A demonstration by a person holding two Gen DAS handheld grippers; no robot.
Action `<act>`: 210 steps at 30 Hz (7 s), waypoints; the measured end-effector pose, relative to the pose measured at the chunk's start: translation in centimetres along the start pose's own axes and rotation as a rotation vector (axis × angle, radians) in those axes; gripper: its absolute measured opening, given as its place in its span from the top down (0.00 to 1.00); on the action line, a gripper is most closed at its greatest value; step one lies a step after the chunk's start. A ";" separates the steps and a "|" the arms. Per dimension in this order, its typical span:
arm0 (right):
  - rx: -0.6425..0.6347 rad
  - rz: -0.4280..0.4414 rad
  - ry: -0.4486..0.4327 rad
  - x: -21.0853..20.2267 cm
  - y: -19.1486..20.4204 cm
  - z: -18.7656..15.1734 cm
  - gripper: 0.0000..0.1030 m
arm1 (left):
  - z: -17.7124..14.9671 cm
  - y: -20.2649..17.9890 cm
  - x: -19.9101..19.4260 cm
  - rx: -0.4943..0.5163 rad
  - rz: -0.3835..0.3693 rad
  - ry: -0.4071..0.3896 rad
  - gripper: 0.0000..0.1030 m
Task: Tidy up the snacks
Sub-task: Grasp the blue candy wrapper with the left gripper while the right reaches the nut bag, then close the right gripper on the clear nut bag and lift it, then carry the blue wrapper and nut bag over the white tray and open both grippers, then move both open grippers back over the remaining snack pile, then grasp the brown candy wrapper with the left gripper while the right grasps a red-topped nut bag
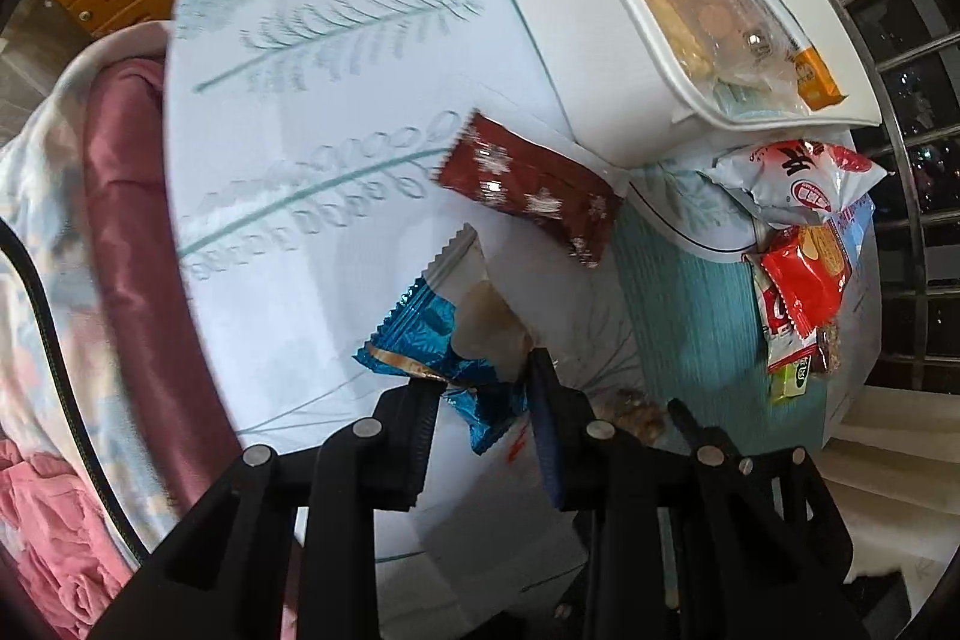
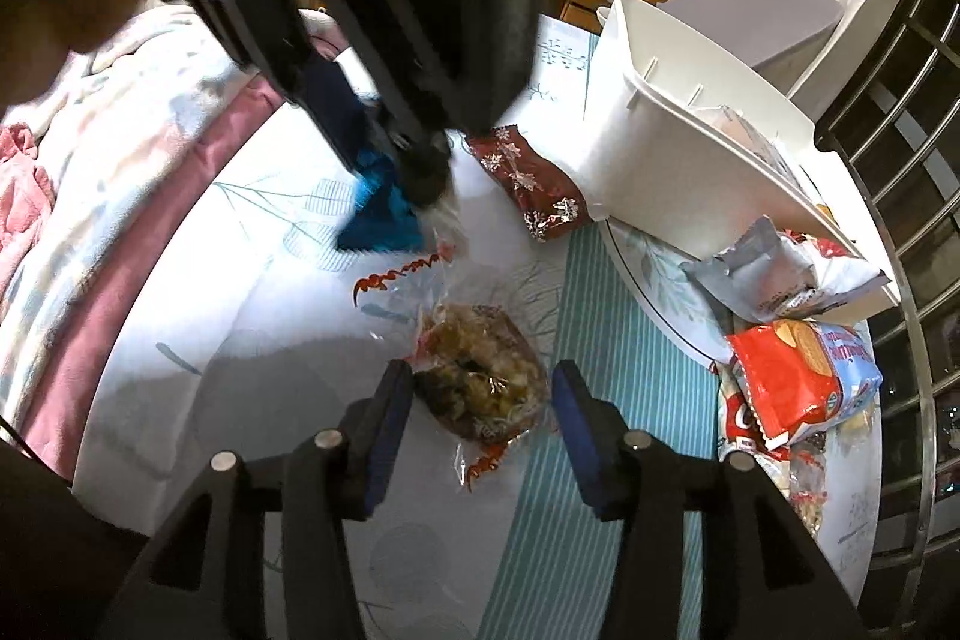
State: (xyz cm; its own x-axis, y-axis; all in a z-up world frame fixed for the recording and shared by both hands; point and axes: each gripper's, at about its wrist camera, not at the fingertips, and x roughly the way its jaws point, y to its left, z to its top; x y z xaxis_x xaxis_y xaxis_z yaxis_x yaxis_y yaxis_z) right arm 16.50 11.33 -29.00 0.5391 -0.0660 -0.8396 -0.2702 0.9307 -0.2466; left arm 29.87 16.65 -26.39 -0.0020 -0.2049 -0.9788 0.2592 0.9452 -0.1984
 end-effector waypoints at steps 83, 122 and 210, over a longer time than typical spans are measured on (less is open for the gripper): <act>0.410 0.306 0.226 -4.8 -12.1 4.7 0.62 | -5.1 -1.6 -13.8 0.024 0.106 -0.161 0.73; 0.276 0.189 -0.212 -7.3 -35.1 7.8 0.58 | 8.9 -17.4 -14.8 -0.170 0.101 -0.367 0.34; 0.864 -0.037 0.232 1.9 -24.3 -10.3 0.53 | 6.5 -3.4 4.3 0.256 0.145 -0.076 0.32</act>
State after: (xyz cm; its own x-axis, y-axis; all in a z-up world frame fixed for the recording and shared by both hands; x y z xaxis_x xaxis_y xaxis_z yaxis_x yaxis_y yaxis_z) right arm 15.84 -15.11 -29.55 0.3356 -0.0855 -0.9381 0.4899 0.8664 0.0963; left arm 35.25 10.90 -29.59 0.1222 -0.1001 -0.9874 0.4863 0.8733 -0.0283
